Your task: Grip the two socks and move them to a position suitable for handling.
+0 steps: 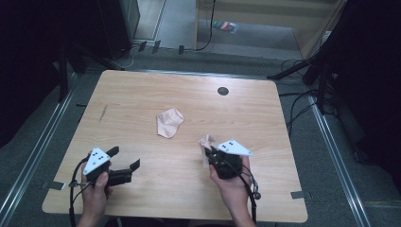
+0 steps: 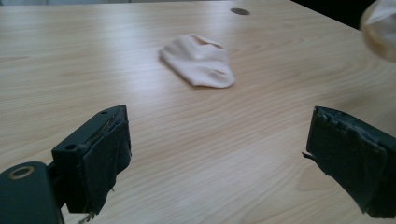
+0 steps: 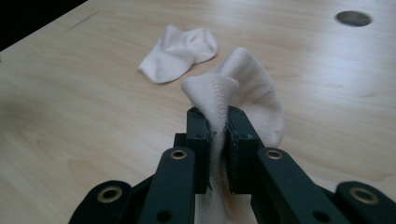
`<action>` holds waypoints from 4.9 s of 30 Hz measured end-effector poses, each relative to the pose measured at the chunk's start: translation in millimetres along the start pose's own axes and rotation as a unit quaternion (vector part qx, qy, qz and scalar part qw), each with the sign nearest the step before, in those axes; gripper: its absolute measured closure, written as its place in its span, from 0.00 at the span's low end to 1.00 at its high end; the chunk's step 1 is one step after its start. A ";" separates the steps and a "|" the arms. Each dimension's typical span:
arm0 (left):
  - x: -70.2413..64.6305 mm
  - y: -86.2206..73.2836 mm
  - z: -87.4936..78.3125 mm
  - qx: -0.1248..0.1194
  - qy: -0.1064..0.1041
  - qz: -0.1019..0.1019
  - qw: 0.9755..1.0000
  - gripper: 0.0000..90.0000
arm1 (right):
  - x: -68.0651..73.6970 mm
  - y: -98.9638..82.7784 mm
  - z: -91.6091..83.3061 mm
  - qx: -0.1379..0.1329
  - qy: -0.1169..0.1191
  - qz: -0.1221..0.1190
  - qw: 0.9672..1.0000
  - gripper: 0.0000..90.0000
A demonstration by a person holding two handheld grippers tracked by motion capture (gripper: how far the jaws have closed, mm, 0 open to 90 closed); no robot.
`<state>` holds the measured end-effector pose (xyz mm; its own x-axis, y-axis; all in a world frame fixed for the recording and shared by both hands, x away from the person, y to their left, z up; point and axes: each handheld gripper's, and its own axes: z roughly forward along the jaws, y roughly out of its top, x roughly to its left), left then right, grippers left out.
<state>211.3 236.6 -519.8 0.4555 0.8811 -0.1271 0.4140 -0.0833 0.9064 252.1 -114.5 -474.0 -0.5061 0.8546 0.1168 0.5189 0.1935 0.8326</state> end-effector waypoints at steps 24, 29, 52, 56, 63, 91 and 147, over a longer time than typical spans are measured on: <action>-49.4 -22.7 29.1 0.033 -0.120 0.000 0.992 0.07 | 33.7 -26.7 26.6 0.006 0.077 0.051 0.996 0.53; -49.2 -24.1 30.7 0.038 -0.121 0.002 0.992 0.07 | 13.5 -24.3 15.1 0.009 0.068 0.062 0.996 0.66; -49.6 -26.1 34.9 0.050 -0.125 0.003 0.991 0.08 | 42.8 -50.5 27.7 0.092 0.080 -0.017 0.992 0.99; -53.1 -25.8 35.6 0.055 -0.128 0.016 0.990 0.08 | 45.4 -36.7 17.2 0.067 0.096 -0.014 0.993 0.99; -67.9 -22.6 41.4 0.095 -0.150 0.037 0.983 0.08 | 48.4 -10.8 2.3 0.039 0.118 -0.020 0.992 0.99; -96.8 19.0 -4.5 -0.030 0.023 0.184 0.982 1.00 | 53.1 15.0 -12.1 -0.059 0.160 -0.026 0.985 0.99; -35.5 -25.7 30.8 0.147 -0.047 0.003 0.988 1.00 | -4.6 -56.1 28.3 0.111 0.073 0.013 0.991 0.70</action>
<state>208.7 193.1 -551.0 0.5232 0.8347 -0.1720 0.6169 -0.2318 0.7521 244.8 -115.7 -536.6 -0.5765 0.7852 0.2260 0.6629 0.2878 0.6912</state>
